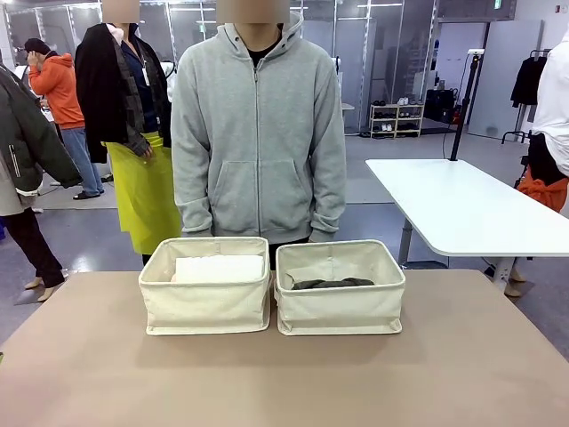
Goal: Divide the towels into two baskets.
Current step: Pick up one hotel-folded towel from the bottom of the table and place it in the Fabric basket indicated by the person.
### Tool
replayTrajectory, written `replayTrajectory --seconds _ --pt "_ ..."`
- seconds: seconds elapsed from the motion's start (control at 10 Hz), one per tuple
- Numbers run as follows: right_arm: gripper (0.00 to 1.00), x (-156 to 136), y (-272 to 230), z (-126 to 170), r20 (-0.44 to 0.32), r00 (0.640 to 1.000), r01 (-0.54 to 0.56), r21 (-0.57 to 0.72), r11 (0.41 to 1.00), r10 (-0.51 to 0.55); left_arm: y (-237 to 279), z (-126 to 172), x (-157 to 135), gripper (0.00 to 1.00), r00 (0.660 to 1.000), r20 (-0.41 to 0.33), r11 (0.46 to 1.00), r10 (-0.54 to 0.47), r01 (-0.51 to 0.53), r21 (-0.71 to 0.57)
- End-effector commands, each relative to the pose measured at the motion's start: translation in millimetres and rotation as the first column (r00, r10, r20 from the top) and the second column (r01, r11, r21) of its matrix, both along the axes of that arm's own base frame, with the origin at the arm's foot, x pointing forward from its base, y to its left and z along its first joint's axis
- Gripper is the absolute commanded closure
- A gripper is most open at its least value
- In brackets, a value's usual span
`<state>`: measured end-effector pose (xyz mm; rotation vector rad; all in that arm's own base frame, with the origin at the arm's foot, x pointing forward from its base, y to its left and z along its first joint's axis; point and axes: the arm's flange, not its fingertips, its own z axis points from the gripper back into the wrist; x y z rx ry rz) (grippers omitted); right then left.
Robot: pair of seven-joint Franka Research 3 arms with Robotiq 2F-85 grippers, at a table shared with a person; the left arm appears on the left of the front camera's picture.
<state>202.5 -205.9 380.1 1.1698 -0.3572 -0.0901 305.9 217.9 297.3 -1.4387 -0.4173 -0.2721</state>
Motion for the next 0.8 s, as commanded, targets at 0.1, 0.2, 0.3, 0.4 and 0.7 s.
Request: replayTrajectory --seconds 0.1,0.2,0.3,0.4,0.7 --pt "0.0 3.1 0.9 1.4 0.008 1.0 0.002 0.004 1.0 -0.002 1.0 3.6 -3.1 0.0 1.0 0.007 1.0 0.004 -0.004 0.003" --pt "0.0 3.1 0.9 1.4 0.008 1.0 0.002 0.004 1.0 -0.002 1.0 3.6 -3.1 0.0 1.0 0.007 1.0 0.004 -0.004 0.003" --pt "0.0 3.1 0.9 1.4 0.008 1.0 0.002 0.004 1.0 -0.002 1.0 3.6 -3.1 0.0 1.0 0.007 1.0 0.004 -0.004 0.003" --pt "0.0 3.1 0.9 1.4 0.008 1.0 0.002 0.004 1.0 -0.002 1.0 3.6 -3.1 0.0 1.0 0.007 1.0 0.004 -0.004 0.003" --pt "0.0 3.1 0.9 1.4 0.008 1.0 0.002 0.004 1.0 -0.002 1.0 3.6 -3.1 0.0 1.0 0.007 1.0 0.004 -0.004 0.003"
